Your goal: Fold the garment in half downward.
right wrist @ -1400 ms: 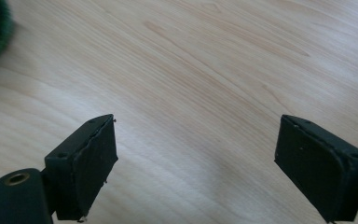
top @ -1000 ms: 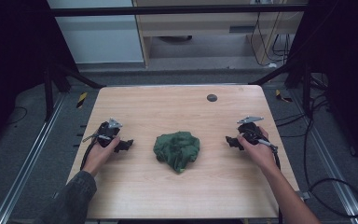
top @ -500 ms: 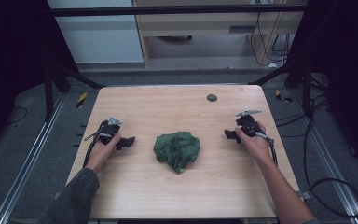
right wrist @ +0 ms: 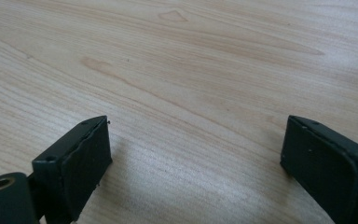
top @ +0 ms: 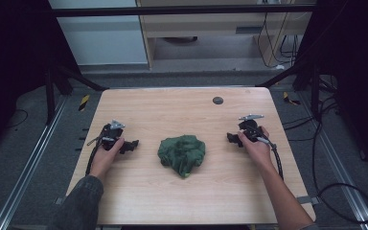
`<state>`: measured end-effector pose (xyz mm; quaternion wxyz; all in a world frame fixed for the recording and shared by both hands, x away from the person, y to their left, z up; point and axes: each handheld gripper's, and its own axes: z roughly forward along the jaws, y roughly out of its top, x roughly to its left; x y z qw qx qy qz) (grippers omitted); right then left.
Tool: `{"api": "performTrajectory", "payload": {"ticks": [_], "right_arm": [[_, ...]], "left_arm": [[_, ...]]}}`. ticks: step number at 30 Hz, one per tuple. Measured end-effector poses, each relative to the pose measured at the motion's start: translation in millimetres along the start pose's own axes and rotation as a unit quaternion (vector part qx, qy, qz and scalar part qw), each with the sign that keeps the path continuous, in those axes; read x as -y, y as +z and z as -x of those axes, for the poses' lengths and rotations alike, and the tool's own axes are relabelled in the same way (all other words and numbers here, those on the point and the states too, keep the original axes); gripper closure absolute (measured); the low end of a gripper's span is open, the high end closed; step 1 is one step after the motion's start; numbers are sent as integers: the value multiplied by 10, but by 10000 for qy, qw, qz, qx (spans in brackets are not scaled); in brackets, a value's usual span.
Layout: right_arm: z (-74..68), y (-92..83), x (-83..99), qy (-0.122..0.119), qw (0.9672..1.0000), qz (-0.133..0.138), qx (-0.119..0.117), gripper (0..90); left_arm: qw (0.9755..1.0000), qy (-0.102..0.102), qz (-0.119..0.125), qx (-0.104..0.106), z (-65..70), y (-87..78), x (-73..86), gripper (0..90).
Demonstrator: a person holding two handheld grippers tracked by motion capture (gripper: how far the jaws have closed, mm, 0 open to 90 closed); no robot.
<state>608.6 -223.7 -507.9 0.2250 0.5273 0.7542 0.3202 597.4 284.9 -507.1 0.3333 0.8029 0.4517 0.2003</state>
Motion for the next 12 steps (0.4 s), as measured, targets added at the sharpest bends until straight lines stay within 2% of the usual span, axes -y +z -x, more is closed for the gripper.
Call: {"api": "performTrajectory", "payload": {"ticks": [1,3,5,9,12], "right_arm": [[-15,14,14,18,10000,78,23,52],[-25,23,12,31,10000,75,42,39],[-45,29,11,138,9998,45,153,17],[-126,30,14,496,9975,19,498,2],[-195,5,38,760,9941,20,770,3]], "left_arm": [[10000,-32,-9,-32,4,0,1,5],[9997,-162,-15,-157,24,-2,3,0],[9996,-201,-13,-195,30,0,2,0],[9995,-222,-5,-205,34,1,2,0],[9996,-219,-6,-203,33,1,2,0]]}}
